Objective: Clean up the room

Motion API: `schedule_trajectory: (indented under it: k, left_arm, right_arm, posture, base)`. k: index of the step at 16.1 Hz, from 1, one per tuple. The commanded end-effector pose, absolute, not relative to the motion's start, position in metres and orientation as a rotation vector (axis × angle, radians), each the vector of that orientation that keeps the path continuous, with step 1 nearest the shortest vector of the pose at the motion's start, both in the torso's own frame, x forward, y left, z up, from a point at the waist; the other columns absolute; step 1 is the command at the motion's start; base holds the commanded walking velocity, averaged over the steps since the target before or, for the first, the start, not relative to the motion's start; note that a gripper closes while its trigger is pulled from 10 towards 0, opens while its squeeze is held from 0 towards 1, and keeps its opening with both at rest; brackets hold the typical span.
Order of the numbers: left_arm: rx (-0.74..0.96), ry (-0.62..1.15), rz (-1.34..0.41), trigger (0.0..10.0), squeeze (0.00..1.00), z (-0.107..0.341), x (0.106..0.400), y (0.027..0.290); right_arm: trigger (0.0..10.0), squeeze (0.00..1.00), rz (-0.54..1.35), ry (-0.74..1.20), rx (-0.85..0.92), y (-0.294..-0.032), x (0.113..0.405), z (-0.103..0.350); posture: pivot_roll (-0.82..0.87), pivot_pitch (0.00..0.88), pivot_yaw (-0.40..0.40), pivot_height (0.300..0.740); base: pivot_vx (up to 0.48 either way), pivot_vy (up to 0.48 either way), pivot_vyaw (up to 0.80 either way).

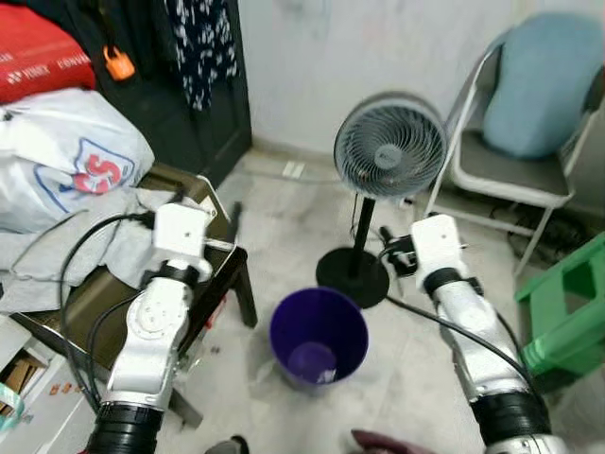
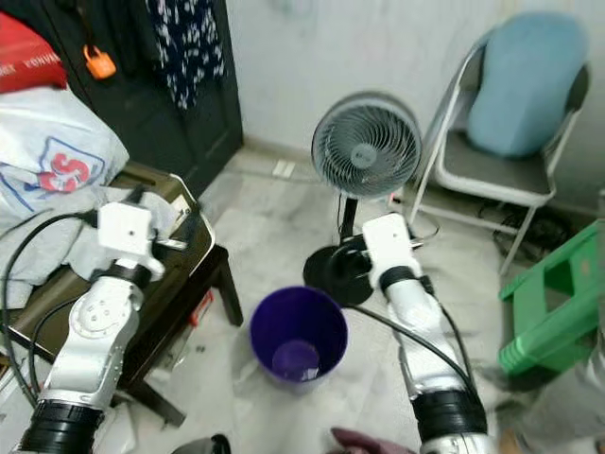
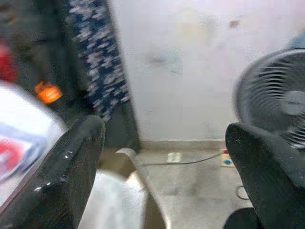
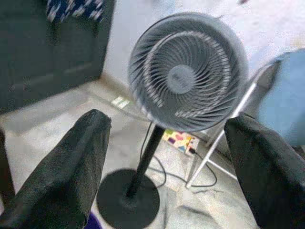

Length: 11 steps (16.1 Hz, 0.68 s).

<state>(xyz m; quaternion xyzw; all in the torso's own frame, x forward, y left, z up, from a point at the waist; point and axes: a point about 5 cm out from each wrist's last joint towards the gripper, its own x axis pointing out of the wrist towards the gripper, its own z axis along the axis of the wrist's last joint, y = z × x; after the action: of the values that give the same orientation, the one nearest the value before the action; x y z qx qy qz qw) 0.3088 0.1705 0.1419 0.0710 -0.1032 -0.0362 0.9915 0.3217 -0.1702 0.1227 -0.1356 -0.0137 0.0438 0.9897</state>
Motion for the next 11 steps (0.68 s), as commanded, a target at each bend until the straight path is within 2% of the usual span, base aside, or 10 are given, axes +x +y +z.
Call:
schedule_trajectory:
  k: [1, 4, 6, 8, 10, 11]
  left_arm:
    - [0.106, -0.197, -0.008, 10.0, 0.0, 0.14, 0.312, 0.184]
    - [0.126, -0.214, -0.014, 10.0, 0.0, 0.138, 0.312, 0.188]
    - [0.148, -0.227, -0.02, 10.0, 0.0, 0.139, 0.31, 0.191]
    - [0.171, -0.244, 0.001, 10.0, 0.0, 0.139, 0.307, 0.199]
    - [0.167, -0.234, 0.024, 10.0, 0.0, 0.135, 0.304, 0.206]
    - [0.128, -0.253, 0.002, 10.0, 0.0, 0.135, 0.302, 0.205]
  right_arm:
    - [10.0, 0.0, 0.036, -0.071, -0.247, -0.177, 0.32, 0.133]
    - [10.0, 0.0, 0.011, -0.124, -0.263, -0.179, 0.313, 0.139]
    - [10.0, 0.0, -0.004, -0.11, -0.235, -0.18, 0.306, 0.137]
    - [10.0, 0.0, -0.041, -0.069, -0.235, -0.185, 0.299, 0.132]
    - [10.0, 0.0, -0.03, -0.037, -0.216, -0.182, 0.297, 0.124]
    - [10.0, 0.0, -0.012, -0.098, -0.219, -0.176, 0.298, 0.131]
  posture:
    - [-0.14, 0.0, 0.005, 0.74]
    - [-0.13, 0.0, -0.013, 0.74]
    - [-0.11, 0.0, -0.052, 0.74]
    - [-0.11, 0.0, -0.058, 0.74]
    - [-0.11, 0.0, -0.035, 0.74]
    - [-0.11, 0.0, -0.008, 0.74]
  base:
    - [0.0, 0.0, 0.0]
    - [0.0, 0.0, 0.0]
    - [0.0, 0.0, 0.0]
    - [0.0, 0.0, 0.0]
    - [0.0, 0.0, 0.0]
    - [0.0, 0.0, 0.0]
